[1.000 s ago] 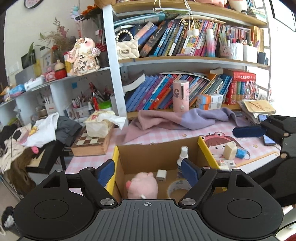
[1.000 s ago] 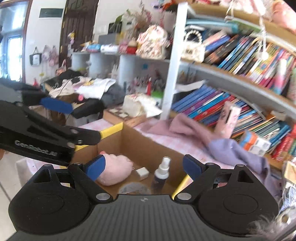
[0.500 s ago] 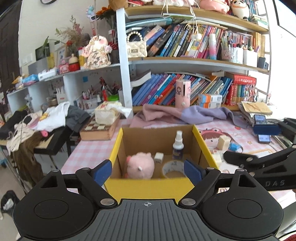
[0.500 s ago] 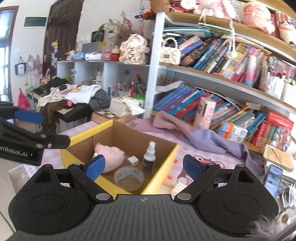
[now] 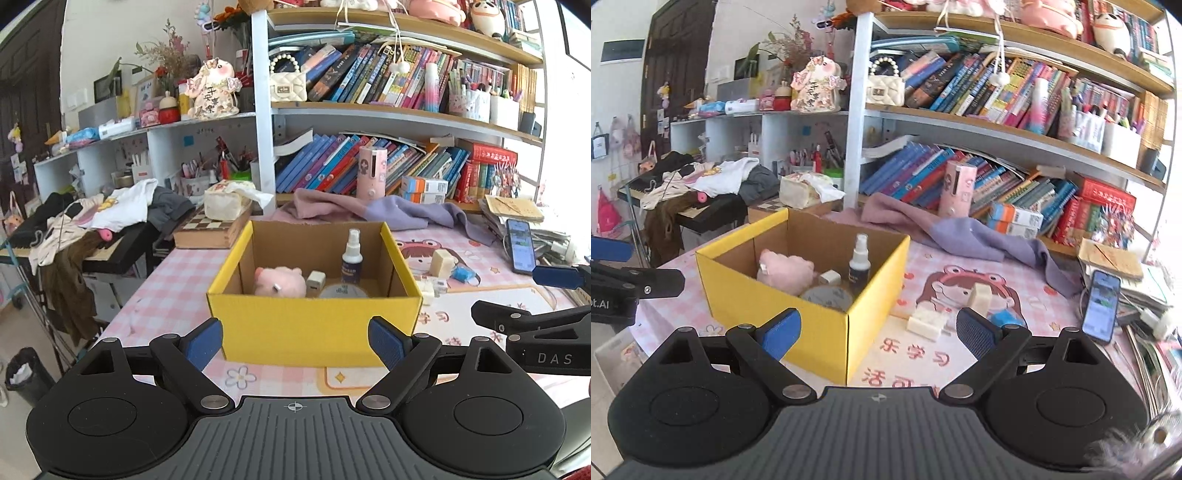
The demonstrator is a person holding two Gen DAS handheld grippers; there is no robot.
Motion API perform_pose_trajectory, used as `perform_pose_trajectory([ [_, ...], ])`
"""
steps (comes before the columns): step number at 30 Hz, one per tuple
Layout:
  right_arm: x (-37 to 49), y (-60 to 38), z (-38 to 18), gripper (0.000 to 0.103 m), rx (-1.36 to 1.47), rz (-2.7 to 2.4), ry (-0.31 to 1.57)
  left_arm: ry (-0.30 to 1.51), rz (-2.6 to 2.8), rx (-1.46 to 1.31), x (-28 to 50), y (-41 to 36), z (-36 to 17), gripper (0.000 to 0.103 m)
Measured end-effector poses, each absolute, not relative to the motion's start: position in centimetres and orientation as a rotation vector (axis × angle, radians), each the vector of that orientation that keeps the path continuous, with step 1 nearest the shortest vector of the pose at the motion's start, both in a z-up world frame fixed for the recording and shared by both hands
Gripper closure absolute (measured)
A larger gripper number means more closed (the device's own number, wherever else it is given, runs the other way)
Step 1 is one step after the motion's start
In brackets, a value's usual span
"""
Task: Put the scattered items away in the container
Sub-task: 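Withdraw both open tools up and away from the yellow box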
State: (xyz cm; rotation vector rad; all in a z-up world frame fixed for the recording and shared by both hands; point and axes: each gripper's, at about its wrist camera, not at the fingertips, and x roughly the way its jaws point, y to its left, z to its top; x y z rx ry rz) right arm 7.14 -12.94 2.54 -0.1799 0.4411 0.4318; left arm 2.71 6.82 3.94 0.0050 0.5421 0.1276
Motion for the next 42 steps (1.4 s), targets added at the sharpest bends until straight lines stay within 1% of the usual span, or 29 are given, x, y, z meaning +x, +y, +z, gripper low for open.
perform_pose_trajectory([
  [8, 4.1, -13.1, 0.1, 0.009, -0.236, 0.448, 0.511, 0.618, 0.118, 0.041, 0.9, 5.0, 1.3, 0.012],
  [15, 2.9, -13.0, -0.6, 0.008, -0.262, 0.453, 0.536, 0.65, 0.107, 0.048, 0.0, 4.4, 0.0, 0.012],
  [17, 2.7, -13.0, -0.8, 0.007, -0.269, 0.452, 0.545, 0.66, 0.106, 0.043, -0.2, 4.3, -0.3, 0.012],
  [31, 2.7, -13.1, -1.0, 0.004, -0.268, 0.425, 0.59, 0.683, 0.093, 0.033, -0.7, 4.5, -1.0, 0.012],
  [42, 3.1, -13.9, -1.9, 0.003, -0.283, 0.385, 0.662, 0.754, 0.024, 0.031, 0.4, 3.5, -2.2, 0.012],
])
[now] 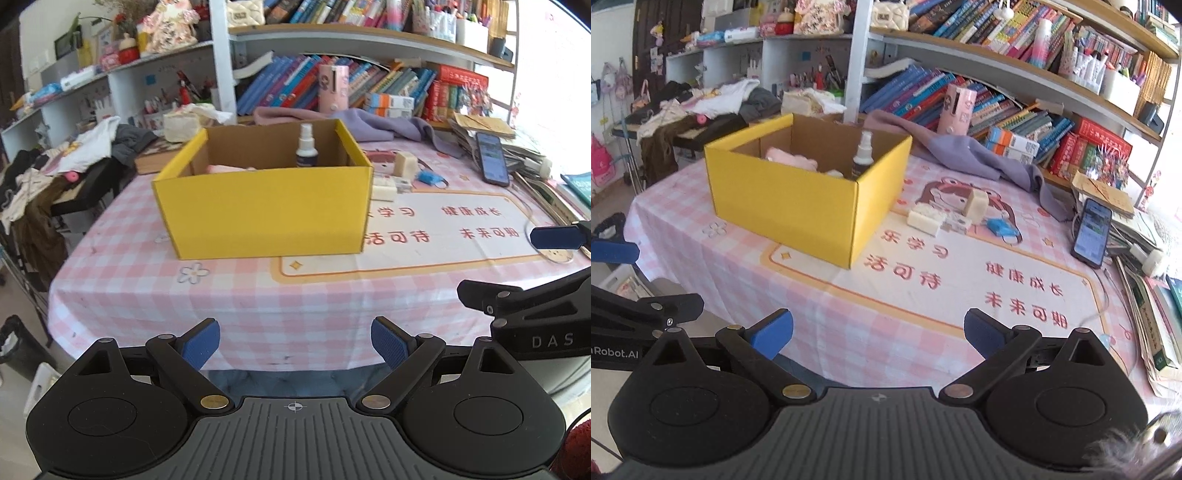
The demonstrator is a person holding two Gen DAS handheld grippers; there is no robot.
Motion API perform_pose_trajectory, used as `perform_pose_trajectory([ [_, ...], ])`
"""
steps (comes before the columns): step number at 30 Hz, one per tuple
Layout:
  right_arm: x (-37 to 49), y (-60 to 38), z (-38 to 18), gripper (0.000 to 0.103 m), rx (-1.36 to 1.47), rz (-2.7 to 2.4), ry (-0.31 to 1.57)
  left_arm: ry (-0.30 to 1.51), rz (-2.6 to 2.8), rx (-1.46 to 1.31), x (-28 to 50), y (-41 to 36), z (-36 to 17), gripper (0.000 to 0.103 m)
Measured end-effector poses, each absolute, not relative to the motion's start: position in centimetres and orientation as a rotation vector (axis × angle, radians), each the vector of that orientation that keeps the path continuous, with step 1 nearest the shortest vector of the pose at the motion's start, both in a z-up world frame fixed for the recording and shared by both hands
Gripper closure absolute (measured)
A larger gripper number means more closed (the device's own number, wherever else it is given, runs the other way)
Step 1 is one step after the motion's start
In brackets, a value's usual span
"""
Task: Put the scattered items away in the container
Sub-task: 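Withdraw both open tools up and away from the yellow box, then move the left tool to the large white charger while the right tool approaches the blue packet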
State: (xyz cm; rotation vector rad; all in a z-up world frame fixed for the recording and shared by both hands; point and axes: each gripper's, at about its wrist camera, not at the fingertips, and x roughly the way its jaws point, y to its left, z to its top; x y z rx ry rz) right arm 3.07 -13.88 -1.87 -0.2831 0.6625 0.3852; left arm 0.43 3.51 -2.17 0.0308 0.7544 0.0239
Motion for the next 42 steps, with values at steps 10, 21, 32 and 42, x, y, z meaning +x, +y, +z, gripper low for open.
perform_pose_trajectory([
  [10, 3.9, -16.5, -2.4, 0.003, -0.264, 0.292, 0.694, 0.776, -0.081, 0.054, 2.5, 1.0, -2.9, 0.012],
  [21, 5.8, -19.8, -2.5, 0.003, -0.223, 0.181, 0.728, 0.785, -0.209, 0.097, 5.3, -2.5, -3.2, 0.012],
  [32, 7.9, -23.1, -2.3, 0.003, -0.187, 0.095, 0.727, 0.746, -0.341, 0.137, 8.4, -6.3, -3.1, 0.012],
  [42, 11.7, -25.6, -2.3, 0.004, -0.145, 0.072, 0.718, 0.704, -0.366, 0.203, 12.1, -9.5, -3.1, 0.012],
])
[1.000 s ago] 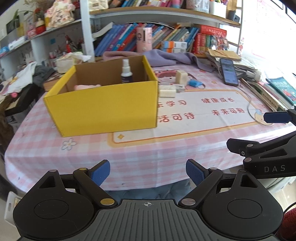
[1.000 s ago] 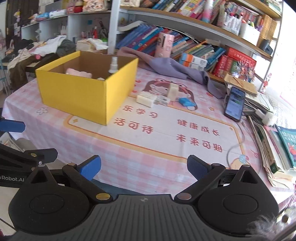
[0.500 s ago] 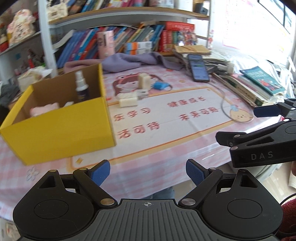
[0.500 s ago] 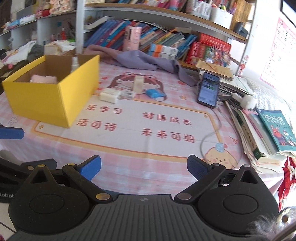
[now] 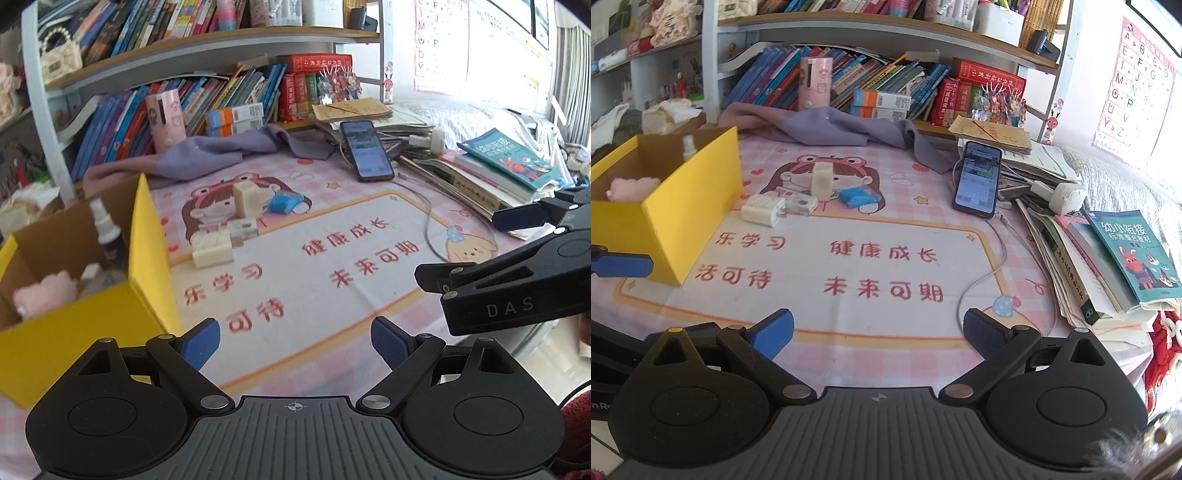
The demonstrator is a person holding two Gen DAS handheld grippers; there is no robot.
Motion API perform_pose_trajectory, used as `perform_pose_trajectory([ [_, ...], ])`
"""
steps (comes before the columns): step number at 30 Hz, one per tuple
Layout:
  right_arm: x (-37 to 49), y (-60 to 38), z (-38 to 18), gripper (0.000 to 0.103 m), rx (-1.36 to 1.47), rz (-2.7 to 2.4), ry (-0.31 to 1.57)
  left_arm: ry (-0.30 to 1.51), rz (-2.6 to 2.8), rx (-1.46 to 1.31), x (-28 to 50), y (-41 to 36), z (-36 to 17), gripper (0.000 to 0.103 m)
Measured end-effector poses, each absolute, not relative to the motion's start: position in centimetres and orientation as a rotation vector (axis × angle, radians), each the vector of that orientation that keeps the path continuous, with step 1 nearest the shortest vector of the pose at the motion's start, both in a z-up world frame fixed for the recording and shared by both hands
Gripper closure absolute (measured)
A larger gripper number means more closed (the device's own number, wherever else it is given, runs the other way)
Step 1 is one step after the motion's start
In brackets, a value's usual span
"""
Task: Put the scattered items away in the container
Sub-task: 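Move the left tool to the large white charger while the right tool approaches the blue packet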
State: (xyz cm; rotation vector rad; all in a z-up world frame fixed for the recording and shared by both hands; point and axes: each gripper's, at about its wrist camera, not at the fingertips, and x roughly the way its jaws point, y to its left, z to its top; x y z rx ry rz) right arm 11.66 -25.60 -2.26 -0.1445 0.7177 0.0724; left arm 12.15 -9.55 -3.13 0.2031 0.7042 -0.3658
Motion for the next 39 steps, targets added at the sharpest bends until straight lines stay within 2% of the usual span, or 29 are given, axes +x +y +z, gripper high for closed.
perform_pose_trajectory([
  [13, 21.3, -29.3, -2.3, 0.005, -0.166, 0.208, 0.731, 0.748, -0.232, 0.155, 19.6, -13.2, -3.2, 0.012],
  [31, 31.9, -30.7, -4.4, 0.007, -0.156, 0.424, 0.789, 0.777, 0.024, 0.148, 25.7, -14.7, -4.5, 0.013],
  [34, 33.4, -30.5, -5.1, 0.007, -0.146, 0.438, 0.799, 0.784, 0.05, 0.124, 26.7, -14.4, -5.1, 0.014],
  [36, 34.5, -30.5, -5.6, 0.011, -0.137, 0.448, 0.814, 0.797, 0.059, 0.112, 27.4, -14.2, -5.5, 0.021],
  [39, 36.3, -30.0, -6.2, 0.015, -0.135, 0.472, 0.834, 0.819, 0.081, 0.11, 28.5, -14.1, -6.2, 0.022],
])
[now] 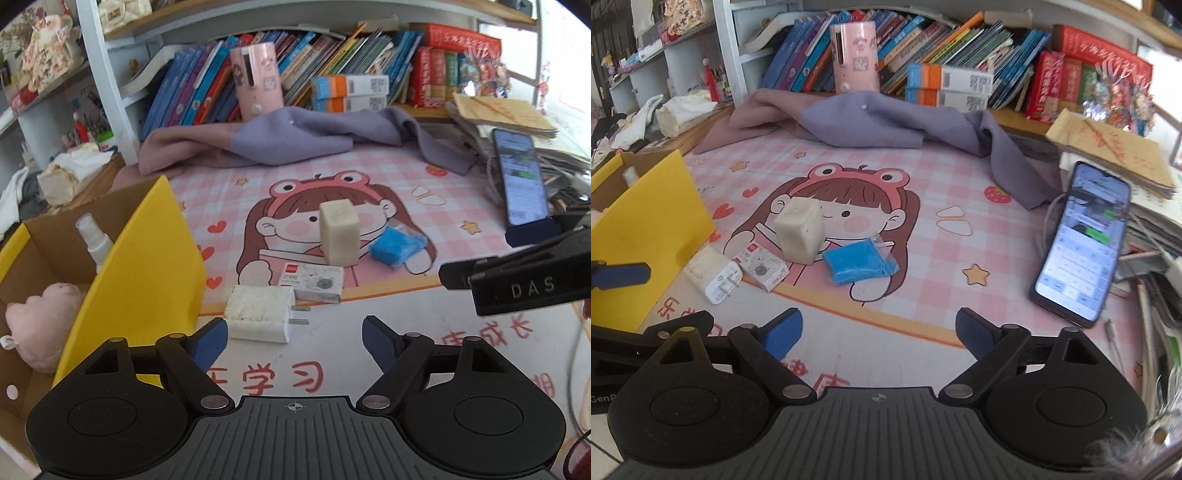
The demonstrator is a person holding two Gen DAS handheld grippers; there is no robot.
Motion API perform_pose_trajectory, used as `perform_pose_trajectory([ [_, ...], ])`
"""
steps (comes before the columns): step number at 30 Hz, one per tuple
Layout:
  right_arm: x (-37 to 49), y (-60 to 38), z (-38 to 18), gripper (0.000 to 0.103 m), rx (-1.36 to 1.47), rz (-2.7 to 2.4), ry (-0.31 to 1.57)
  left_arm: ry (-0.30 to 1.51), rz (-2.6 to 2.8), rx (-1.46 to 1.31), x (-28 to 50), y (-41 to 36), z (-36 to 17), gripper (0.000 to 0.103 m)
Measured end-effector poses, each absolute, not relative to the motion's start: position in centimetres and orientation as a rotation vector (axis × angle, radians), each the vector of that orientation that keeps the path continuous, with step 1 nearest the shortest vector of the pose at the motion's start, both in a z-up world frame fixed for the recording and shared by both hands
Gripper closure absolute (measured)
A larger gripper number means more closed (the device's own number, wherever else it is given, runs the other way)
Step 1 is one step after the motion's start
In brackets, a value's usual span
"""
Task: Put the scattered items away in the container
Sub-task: 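Grasp the large white charger with the left tool while the right tool grasps the blue packet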
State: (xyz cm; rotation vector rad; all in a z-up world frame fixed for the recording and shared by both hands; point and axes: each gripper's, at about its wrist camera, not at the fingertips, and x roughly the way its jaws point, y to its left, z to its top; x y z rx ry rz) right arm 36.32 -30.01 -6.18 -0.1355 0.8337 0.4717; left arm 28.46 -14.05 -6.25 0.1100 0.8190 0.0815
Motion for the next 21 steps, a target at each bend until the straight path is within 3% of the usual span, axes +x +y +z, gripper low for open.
perform_pose_trajectory([
  [21, 43.7, -25.9, -9.9, 0.015, -0.219, 0.615, 0.872, 0.95, 0.15, 0.037, 34.4, -11.6, -9.7, 0.024],
])
